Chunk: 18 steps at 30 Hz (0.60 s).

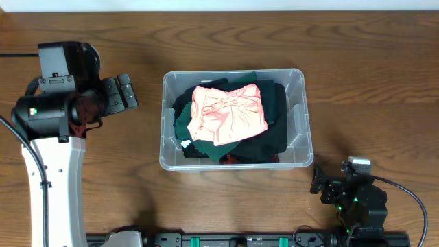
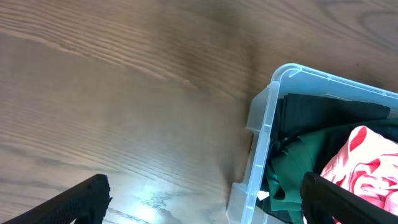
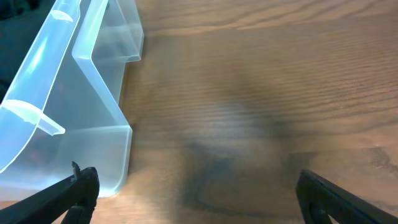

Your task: Pack container

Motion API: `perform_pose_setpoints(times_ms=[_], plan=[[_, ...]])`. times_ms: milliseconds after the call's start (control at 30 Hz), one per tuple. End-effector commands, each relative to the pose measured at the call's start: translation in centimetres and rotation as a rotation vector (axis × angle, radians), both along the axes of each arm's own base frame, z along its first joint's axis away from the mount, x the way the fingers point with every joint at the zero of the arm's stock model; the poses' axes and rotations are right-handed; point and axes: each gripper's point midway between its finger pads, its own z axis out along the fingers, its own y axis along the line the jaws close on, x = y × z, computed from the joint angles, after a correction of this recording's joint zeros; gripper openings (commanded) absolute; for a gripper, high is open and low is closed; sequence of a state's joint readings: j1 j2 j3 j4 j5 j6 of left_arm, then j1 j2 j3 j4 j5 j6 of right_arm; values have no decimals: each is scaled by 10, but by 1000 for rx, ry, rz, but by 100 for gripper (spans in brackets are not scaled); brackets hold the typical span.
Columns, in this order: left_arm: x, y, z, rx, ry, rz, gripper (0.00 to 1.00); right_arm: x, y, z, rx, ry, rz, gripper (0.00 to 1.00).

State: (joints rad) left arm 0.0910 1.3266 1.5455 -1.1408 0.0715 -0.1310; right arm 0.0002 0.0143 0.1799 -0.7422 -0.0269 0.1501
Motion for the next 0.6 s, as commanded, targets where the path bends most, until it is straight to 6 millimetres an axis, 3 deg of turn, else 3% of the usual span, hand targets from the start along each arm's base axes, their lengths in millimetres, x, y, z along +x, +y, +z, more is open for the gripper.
perform_pose_setpoints(times_ms=[0,333,400,467,567], plan=[[1,2,4,3,-12,11,98,-1,-1,-2,13,5,-13,99],[1,2,4,3,-12,11,98,0,-4,-1,-4,-3,-21,99],[1,2,4,3,-12,11,98,10,-12,16,-32,-81,-59,99],[1,2,4,3,-13,11,98,23,-15,46,-38,-216,-75,99],[1,2,4,3,-12,11,98,30,-16,65,-73,-300,-65,99]])
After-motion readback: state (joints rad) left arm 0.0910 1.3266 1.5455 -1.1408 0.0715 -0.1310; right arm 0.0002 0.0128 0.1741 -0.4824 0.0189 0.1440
